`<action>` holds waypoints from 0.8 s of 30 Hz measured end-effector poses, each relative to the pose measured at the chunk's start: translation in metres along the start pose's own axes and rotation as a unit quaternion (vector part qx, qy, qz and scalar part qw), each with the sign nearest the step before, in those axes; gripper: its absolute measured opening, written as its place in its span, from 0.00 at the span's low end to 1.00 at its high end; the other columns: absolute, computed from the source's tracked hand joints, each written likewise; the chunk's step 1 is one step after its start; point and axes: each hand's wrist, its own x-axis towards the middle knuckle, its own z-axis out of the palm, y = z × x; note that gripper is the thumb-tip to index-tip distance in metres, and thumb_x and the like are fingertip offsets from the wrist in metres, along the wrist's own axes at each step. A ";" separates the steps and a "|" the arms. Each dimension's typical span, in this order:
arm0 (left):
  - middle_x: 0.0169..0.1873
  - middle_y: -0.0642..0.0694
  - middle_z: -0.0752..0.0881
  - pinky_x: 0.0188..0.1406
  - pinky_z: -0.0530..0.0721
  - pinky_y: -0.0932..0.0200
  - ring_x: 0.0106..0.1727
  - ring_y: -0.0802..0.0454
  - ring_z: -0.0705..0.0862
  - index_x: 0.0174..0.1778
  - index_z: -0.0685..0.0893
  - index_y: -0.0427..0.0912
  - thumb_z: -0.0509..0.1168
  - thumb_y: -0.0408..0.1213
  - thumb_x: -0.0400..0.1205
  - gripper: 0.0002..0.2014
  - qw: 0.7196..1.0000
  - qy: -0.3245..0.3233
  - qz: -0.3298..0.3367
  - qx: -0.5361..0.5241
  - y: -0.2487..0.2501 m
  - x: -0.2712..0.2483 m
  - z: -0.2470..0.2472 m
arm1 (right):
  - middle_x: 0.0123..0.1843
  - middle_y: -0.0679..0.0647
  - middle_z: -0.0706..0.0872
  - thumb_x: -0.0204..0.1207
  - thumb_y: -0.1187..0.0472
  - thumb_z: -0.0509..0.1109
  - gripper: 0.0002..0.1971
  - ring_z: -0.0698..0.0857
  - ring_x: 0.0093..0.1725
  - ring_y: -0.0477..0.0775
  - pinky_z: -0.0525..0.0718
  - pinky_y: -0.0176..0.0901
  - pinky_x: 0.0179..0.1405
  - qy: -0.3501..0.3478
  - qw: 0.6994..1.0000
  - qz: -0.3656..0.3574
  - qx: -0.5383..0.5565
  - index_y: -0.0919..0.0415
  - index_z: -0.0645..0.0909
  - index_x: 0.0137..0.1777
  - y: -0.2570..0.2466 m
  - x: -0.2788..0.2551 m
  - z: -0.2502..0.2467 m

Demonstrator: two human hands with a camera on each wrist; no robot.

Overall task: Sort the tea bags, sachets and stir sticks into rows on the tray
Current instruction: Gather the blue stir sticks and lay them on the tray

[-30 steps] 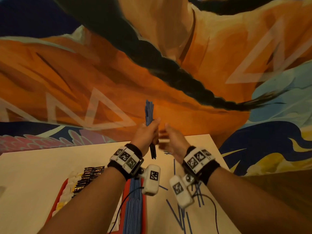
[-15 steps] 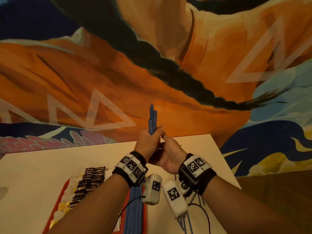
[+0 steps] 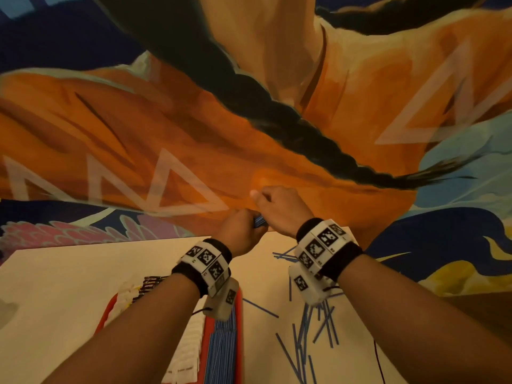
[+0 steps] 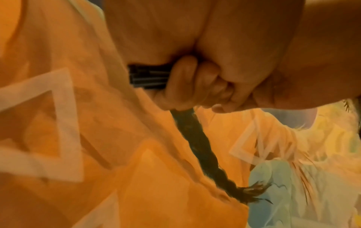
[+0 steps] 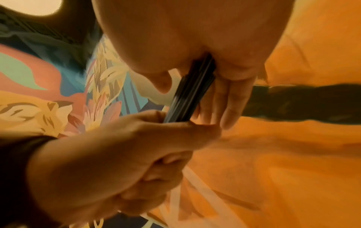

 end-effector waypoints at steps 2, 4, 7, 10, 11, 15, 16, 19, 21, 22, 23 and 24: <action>0.33 0.42 0.82 0.32 0.71 0.54 0.33 0.45 0.78 0.38 0.82 0.37 0.66 0.38 0.84 0.10 0.998 -0.012 0.007 0.065 -0.005 0.001 -0.010 | 0.38 0.53 0.85 0.83 0.48 0.61 0.18 0.82 0.39 0.53 0.80 0.48 0.41 -0.067 0.998 -0.013 0.009 0.58 0.84 0.40 0.001 -0.002 -0.005; 0.34 0.40 0.82 0.33 0.75 0.51 0.36 0.41 0.80 0.37 0.82 0.36 0.65 0.40 0.84 0.13 0.993 -0.033 0.000 0.115 -0.010 0.004 -0.018 | 0.42 0.51 0.88 0.78 0.51 0.65 0.09 0.85 0.43 0.53 0.86 0.51 0.45 -0.132 0.989 -0.029 -0.062 0.51 0.86 0.46 0.002 -0.005 -0.008; 0.33 0.46 0.75 0.35 0.73 0.53 0.37 0.42 0.77 0.37 0.75 0.43 0.63 0.41 0.83 0.10 0.983 -0.073 -0.031 0.168 -0.012 0.008 -0.027 | 0.42 0.50 0.84 0.72 0.56 0.68 0.09 0.83 0.39 0.54 0.87 0.49 0.39 -0.174 0.955 -0.046 -0.238 0.48 0.82 0.52 -0.007 -0.012 -0.007; 0.39 0.46 0.75 0.40 0.82 0.49 0.41 0.43 0.79 0.50 0.74 0.43 0.64 0.39 0.82 0.06 0.978 -0.083 -0.021 0.189 -0.006 0.007 -0.029 | 0.43 0.50 0.80 0.73 0.57 0.68 0.12 0.79 0.38 0.53 0.79 0.45 0.35 -0.157 0.926 -0.060 -0.339 0.51 0.77 0.57 -0.014 -0.015 0.004; 0.38 0.47 0.76 0.40 0.84 0.50 0.40 0.44 0.81 0.53 0.74 0.43 0.65 0.38 0.81 0.08 0.978 -0.077 -0.015 0.192 -0.004 0.007 -0.029 | 0.44 0.51 0.80 0.76 0.56 0.67 0.11 0.78 0.38 0.53 0.76 0.45 0.36 -0.145 0.921 -0.060 -0.357 0.51 0.77 0.58 -0.014 -0.015 0.009; 0.37 0.47 0.78 0.30 0.77 0.53 0.35 0.47 0.79 0.48 0.67 0.48 0.68 0.36 0.78 0.14 0.986 -0.042 -0.001 0.163 0.000 0.004 -0.029 | 0.42 0.52 0.83 0.80 0.57 0.60 0.06 0.76 0.38 0.55 0.74 0.46 0.40 -0.089 0.932 -0.028 -0.351 0.52 0.78 0.45 -0.009 -0.012 0.018; 0.38 0.47 0.79 0.31 0.78 0.51 0.36 0.47 0.80 0.47 0.67 0.50 0.70 0.36 0.77 0.15 0.990 -0.041 0.009 0.136 -0.001 0.002 -0.030 | 0.38 0.51 0.80 0.80 0.56 0.60 0.07 0.77 0.37 0.55 0.73 0.46 0.39 -0.084 0.933 -0.020 -0.350 0.52 0.77 0.42 -0.007 -0.011 0.018; 0.39 0.52 0.85 0.38 0.82 0.58 0.38 0.57 0.83 0.48 0.76 0.51 0.78 0.40 0.75 0.16 0.998 -0.030 0.056 0.021 -0.014 -0.006 -0.038 | 0.33 0.49 0.72 0.81 0.54 0.61 0.06 0.77 0.38 0.55 0.73 0.46 0.39 -0.084 0.937 0.003 -0.339 0.52 0.75 0.43 -0.001 -0.009 0.014; 0.41 0.51 0.89 0.39 0.83 0.65 0.36 0.64 0.85 0.47 0.85 0.49 0.79 0.38 0.76 0.09 0.992 -0.005 0.056 -0.109 -0.021 -0.011 -0.041 | 0.34 0.49 0.73 0.82 0.52 0.61 0.07 0.77 0.37 0.54 0.74 0.47 0.37 -0.076 0.941 0.024 -0.328 0.52 0.74 0.43 0.004 -0.007 0.013; 0.41 0.48 0.91 0.38 0.85 0.64 0.36 0.62 0.87 0.47 0.88 0.46 0.77 0.34 0.77 0.06 0.980 0.008 0.038 -0.197 -0.024 -0.014 -0.040 | 0.34 0.50 0.74 0.82 0.51 0.61 0.08 0.77 0.35 0.54 0.74 0.46 0.35 -0.071 0.943 0.032 -0.322 0.52 0.74 0.43 0.005 -0.006 0.013; 0.39 0.46 0.92 0.38 0.87 0.62 0.36 0.57 0.89 0.46 0.90 0.43 0.76 0.31 0.77 0.05 0.959 0.022 0.014 -0.283 -0.027 -0.016 -0.038 | 0.34 0.50 0.75 0.82 0.51 0.61 0.09 0.77 0.33 0.53 0.75 0.46 0.34 -0.066 0.945 0.036 -0.317 0.52 0.75 0.42 0.005 -0.006 0.013; 0.39 0.45 0.92 0.38 0.88 0.60 0.38 0.51 0.90 0.45 0.91 0.41 0.75 0.28 0.77 0.05 0.936 0.035 -0.010 -0.351 -0.028 -0.018 -0.034 | 0.35 0.50 0.76 0.81 0.52 0.61 0.09 0.76 0.32 0.52 0.76 0.45 0.34 -0.061 0.947 0.036 -0.314 0.52 0.75 0.41 0.005 -0.005 0.014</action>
